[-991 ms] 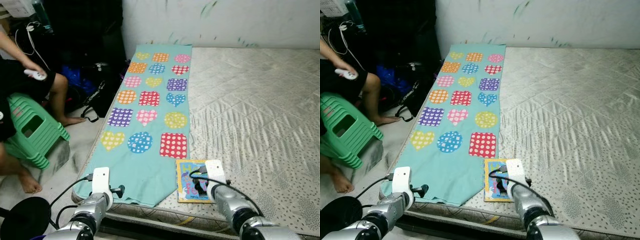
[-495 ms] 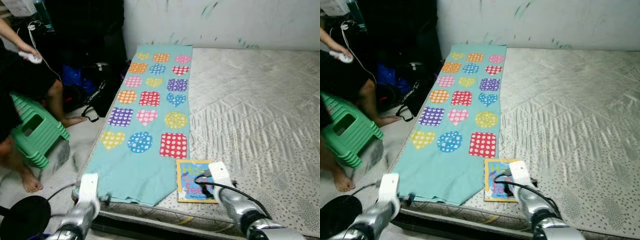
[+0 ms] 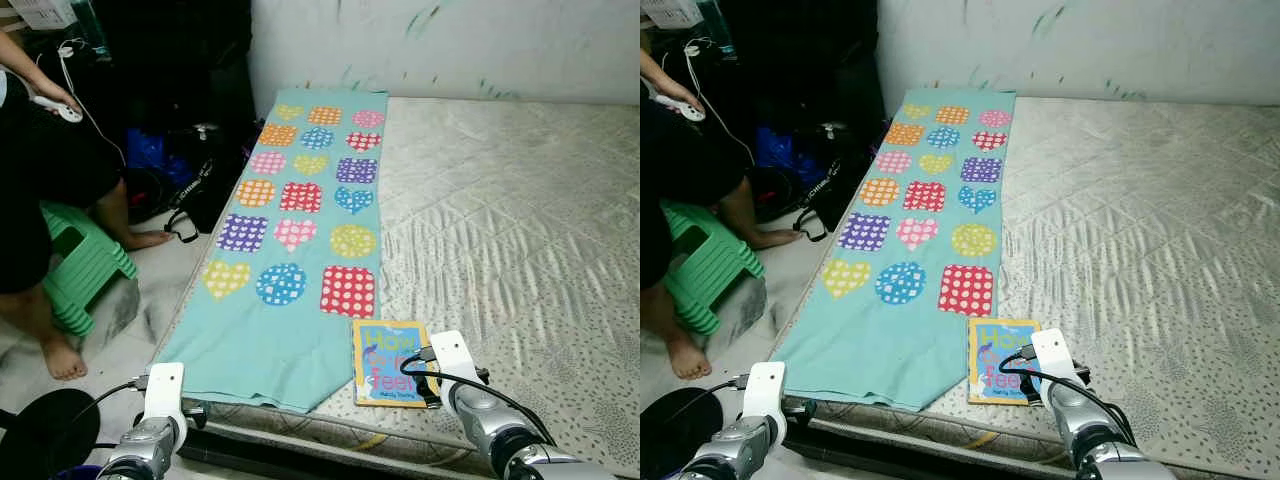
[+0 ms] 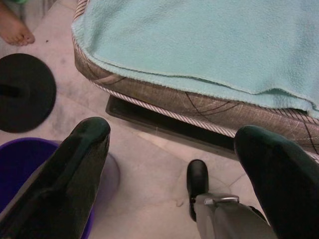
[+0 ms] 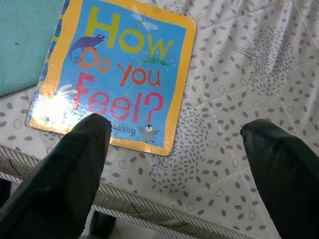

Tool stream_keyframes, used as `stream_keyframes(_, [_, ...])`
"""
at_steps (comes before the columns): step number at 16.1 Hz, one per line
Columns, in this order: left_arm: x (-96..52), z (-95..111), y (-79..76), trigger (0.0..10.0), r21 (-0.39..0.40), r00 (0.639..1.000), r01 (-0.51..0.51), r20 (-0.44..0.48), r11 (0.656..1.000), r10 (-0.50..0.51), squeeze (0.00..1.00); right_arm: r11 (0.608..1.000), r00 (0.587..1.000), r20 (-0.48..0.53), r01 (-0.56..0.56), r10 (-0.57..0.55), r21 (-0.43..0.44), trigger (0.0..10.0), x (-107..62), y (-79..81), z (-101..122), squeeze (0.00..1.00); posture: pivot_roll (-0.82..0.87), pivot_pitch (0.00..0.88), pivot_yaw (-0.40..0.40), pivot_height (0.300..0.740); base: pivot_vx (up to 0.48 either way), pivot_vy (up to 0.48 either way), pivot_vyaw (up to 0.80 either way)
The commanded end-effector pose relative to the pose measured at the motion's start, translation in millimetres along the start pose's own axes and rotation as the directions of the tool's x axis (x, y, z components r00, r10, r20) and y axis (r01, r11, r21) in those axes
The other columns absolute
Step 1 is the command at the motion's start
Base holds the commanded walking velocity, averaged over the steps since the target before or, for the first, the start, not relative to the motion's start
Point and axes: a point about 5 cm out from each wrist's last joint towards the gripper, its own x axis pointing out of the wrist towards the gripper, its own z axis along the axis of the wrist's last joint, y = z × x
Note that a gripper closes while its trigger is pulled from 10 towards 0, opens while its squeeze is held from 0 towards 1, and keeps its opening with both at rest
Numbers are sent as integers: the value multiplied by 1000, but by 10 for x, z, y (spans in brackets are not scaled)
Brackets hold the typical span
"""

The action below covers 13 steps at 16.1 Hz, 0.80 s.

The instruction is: Clean up the room

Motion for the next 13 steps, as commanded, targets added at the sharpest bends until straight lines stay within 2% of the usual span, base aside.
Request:
stream_keyframes(1, [-3, 10, 35, 10000, 3, 1000, -9, 3, 1000, 9, 0, 1000, 1000, -3, 2, -2, -6, 10000, 1, 10, 0, 0, -64, 0, 56, 740, 0, 0, 0])
stream_keyframes(9, [-3, 10, 35, 10000, 3, 1000, -9, 3, 1000, 9, 0, 1000, 1000, -3, 2, -2, -6, 10000, 1, 10, 0, 0, -64, 0, 56, 740, 0, 0, 0])
stream_keyframes(10, [-45, -236, 161, 10000, -10, 997, -56, -61, 998, 56, 0, 1000, 996, -84, 7, -8, -14, 10000, -37, -20, -277, 0, -57, 0, 45, 740, 0, 0, 0])
stream_keyframes(11, [-81, -429, 194, 10000, -10, 990, -79, -116, 997, 77, 0, 999, 990, -138, -28, 25, -16, 10000, -62, 88, -435, 0, -64, 0, 53, 740, 0, 0, 0])
stream_keyframes(13, [-67, -402, 140, 10000, -1, 991, -66, -115, 998, 66, 0, 998, 990, -129, -55, 51, -27, 10000, -50, 193, -380, 0, -64, 0, 55, 740, 0, 0, 0])
